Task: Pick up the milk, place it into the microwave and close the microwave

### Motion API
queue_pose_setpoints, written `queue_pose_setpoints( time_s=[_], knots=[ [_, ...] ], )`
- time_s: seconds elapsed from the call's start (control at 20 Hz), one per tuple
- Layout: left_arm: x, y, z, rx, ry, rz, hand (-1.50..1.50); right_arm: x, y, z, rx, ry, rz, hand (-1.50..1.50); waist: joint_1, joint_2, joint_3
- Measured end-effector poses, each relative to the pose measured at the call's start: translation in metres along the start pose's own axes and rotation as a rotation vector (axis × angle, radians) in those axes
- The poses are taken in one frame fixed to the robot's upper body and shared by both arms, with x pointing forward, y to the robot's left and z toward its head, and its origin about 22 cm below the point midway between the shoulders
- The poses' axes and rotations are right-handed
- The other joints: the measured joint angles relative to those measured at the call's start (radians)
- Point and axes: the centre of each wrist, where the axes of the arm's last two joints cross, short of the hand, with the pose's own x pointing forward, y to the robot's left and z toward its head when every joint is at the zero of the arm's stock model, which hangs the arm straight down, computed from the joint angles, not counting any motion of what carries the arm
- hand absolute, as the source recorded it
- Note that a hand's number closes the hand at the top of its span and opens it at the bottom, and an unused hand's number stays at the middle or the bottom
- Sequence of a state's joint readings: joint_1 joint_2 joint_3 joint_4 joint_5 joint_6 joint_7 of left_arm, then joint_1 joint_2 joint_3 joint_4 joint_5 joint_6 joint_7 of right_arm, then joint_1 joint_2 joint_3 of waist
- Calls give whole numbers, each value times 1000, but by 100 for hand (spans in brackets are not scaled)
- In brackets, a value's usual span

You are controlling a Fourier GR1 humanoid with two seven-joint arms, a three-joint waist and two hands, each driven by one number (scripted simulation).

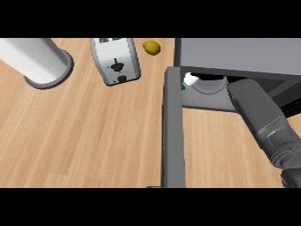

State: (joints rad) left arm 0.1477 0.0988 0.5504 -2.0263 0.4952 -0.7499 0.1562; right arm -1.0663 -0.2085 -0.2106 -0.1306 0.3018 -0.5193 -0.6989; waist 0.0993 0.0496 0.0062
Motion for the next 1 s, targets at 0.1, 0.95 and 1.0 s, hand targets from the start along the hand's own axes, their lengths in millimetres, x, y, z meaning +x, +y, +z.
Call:
queue_pose_setpoints(
  time_s=[0.1,0.95,1.0],
  knots=[
    [-5,-4,0,-17,2,13,-150,-2,3,4,7,7,-65,-150,-8,-5,-1],
    [-10,-53,-32,-143,55,93,150,-49,28,84,124,92,-553,-150,-87,-45,-5],
    [-12,-56,-33,-148,63,101,150,-51,30,90,128,95,-569,-150,-93,-47,-5]
  ],
)
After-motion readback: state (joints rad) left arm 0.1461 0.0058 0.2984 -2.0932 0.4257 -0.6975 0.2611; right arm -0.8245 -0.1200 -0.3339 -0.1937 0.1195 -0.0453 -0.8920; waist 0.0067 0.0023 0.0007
